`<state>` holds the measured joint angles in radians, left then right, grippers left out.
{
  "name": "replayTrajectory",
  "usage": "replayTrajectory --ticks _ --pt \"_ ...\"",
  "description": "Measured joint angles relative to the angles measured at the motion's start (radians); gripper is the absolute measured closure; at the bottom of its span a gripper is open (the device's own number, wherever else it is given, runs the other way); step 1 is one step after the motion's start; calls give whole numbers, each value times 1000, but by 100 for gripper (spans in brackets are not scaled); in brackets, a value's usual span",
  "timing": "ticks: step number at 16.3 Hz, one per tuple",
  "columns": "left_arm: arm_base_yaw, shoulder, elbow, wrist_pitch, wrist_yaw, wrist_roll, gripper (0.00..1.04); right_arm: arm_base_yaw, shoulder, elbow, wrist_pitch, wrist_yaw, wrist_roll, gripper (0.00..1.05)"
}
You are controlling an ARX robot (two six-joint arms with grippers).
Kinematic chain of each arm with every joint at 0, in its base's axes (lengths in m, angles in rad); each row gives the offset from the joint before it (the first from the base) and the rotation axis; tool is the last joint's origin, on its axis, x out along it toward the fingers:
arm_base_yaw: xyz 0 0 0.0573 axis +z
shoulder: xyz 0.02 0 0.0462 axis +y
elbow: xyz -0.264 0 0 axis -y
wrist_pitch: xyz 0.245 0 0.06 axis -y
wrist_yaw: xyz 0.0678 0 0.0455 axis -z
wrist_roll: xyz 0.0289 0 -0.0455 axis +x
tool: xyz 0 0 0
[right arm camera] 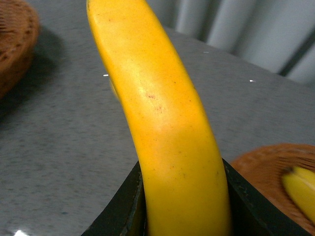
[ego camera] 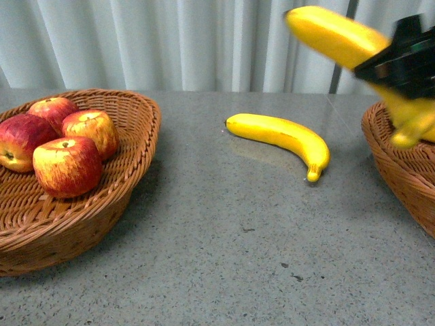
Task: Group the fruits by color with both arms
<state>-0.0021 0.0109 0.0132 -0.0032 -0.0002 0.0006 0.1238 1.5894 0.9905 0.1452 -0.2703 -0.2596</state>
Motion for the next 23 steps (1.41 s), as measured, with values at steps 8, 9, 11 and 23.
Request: replayTrajectory --ticks 8,9,11,23 --pt "0 0 0 0 0 0 7 -292 -26 -28 -80 -4 -198 5" --pt "0 0 0 0 0 0 7 -126 101 139 -31 -46 -106 7" --pt "0 0 0 0 0 0 7 -42 204 225 -37 -56 -80 7" --pt "0 0 0 0 0 0 7 128 570 586 -182 -21 -89 7"
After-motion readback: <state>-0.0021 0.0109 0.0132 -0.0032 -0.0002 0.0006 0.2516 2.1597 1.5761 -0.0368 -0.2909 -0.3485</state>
